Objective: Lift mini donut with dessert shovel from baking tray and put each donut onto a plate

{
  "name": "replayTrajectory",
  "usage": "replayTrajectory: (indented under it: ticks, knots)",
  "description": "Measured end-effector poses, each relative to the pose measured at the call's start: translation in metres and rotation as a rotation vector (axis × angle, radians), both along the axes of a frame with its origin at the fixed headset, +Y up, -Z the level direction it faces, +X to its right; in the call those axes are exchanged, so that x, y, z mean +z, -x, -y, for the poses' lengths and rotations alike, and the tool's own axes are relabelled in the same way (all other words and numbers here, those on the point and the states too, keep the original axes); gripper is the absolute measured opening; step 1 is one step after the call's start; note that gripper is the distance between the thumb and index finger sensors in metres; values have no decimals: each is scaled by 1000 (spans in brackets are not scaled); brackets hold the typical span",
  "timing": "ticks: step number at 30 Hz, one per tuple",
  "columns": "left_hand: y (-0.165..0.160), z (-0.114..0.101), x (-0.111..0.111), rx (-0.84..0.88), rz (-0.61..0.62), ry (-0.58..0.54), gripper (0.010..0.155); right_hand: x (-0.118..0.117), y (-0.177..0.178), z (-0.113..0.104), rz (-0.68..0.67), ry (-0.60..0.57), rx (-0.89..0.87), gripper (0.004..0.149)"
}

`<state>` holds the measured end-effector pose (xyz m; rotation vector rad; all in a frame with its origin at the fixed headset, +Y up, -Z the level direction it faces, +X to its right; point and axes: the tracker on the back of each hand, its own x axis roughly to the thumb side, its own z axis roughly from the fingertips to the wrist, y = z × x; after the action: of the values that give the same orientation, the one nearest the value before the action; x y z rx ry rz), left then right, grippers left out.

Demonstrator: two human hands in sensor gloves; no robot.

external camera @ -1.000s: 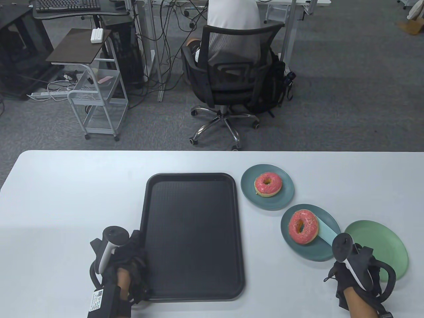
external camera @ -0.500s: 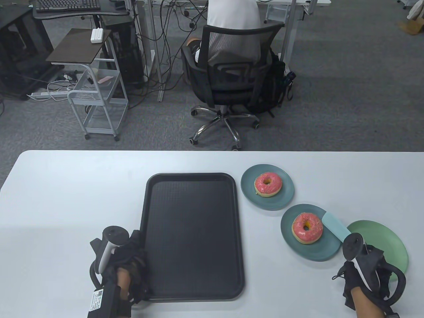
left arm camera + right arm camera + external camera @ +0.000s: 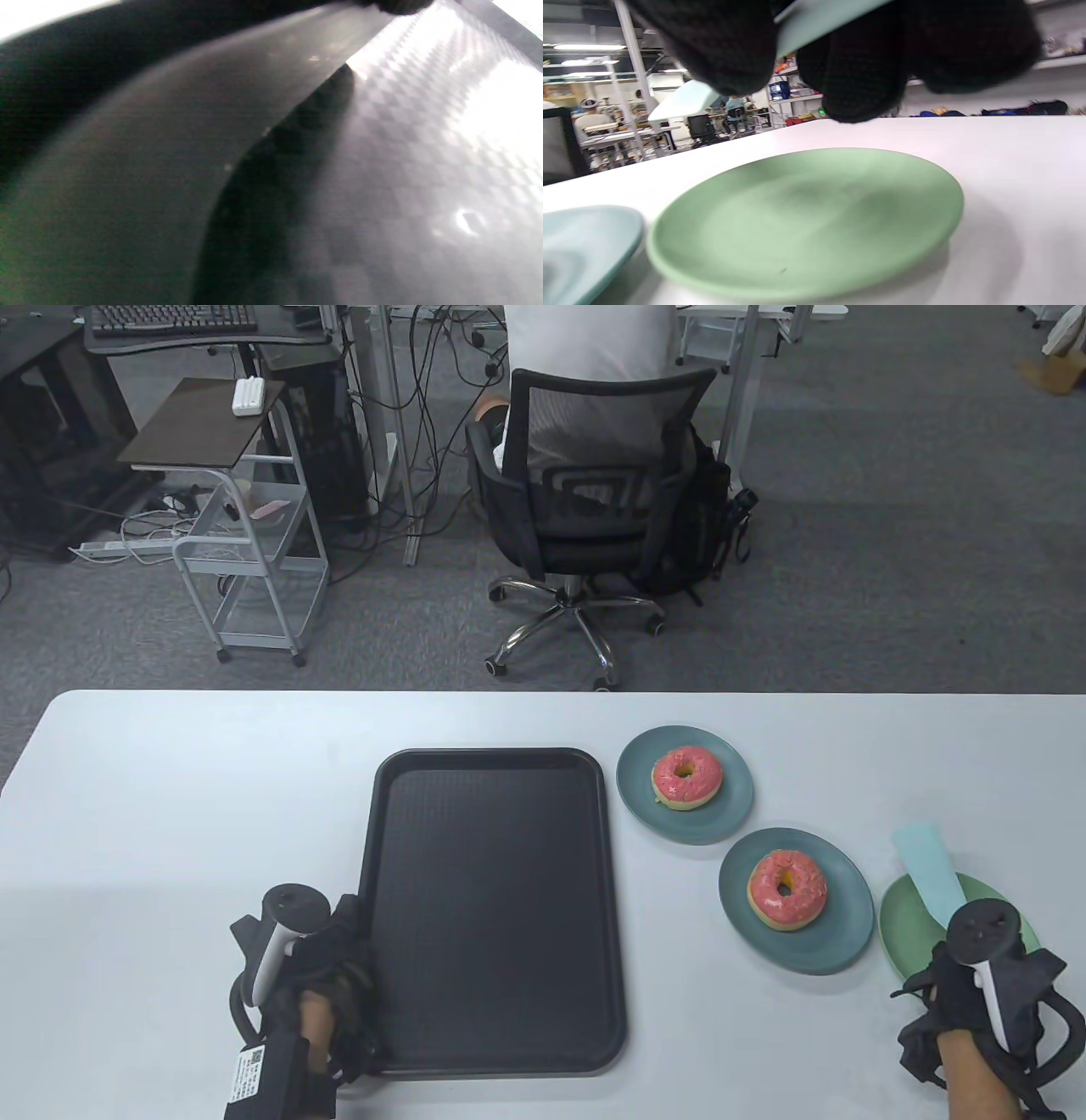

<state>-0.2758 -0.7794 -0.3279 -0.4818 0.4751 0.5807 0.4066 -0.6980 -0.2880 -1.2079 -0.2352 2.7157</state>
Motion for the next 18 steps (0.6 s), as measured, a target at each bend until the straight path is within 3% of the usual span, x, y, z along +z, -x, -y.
replayTrajectory:
  ticks: [8,18]
  knots:
    - [1,0,0,14,-3,8,64,-9,-40,11,120,-75,-94,63]
    - [1,0,-1,16,-7,15,65,-22,-49,38,151,2,-63,58]
